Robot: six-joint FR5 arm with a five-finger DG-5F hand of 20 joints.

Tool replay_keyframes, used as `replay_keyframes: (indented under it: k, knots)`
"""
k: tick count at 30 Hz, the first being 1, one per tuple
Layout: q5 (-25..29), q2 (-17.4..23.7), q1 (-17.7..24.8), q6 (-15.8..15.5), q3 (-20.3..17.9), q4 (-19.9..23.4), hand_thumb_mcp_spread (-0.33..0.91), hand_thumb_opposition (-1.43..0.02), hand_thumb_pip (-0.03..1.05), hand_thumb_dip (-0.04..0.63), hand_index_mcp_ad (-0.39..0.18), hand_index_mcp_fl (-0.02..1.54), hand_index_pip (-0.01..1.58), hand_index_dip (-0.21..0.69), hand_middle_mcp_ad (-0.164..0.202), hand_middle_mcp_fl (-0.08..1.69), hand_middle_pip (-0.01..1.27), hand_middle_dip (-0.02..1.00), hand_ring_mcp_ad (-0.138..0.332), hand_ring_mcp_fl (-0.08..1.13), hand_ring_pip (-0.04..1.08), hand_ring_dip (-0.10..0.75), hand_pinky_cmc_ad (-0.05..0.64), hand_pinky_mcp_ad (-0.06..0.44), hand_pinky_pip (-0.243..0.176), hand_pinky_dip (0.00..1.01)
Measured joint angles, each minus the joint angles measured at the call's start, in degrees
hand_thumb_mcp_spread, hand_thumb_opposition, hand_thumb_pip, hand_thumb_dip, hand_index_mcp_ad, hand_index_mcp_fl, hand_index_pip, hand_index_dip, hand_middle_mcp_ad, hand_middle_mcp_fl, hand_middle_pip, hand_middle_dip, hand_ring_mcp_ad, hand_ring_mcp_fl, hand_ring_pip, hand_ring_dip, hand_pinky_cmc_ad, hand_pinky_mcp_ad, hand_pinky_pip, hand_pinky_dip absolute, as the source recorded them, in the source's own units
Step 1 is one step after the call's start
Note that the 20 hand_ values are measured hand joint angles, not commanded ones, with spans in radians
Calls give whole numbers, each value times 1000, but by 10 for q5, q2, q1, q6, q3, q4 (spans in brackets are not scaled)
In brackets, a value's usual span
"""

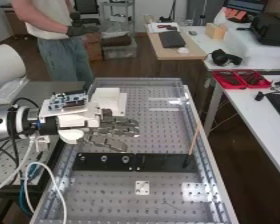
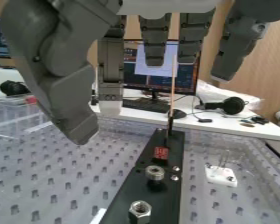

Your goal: Grab the larger nut and place it in the white container

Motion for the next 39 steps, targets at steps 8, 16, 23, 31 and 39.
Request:
replay_keyframes:
  k: [8,16,23,31,39]
  knots:
    - [-94,-50,-32,-46,66,-65,340,-866,726,206,-176,16,1550,51,91,0,124,216,152,-2,91,119,367,311,-87,407]
    - [-128,-94,-44,-54,97,-68,339,-866,726,206,-176,14,1550,51,91,0,124,216,152,-2,91,119,367,311,-87,407]
    - [-131,-113,-52,-35,102,-35,339,-866,726,206,-166,17,1550,51,91,0,124,216,152,-2,96,119,367,311,-87,412]
    - [-156,-127,-62,-3,108,0,339,-866,726,206,-166,17,1552,49,94,0,119,213,155,0,120,115,367,309,-87,443]
    - [-189,-138,-74,-4,123,3,339,-866,792,206,-169,17,1545,42,91,0,120,204,155,0,120,119,367,311,-87,457]
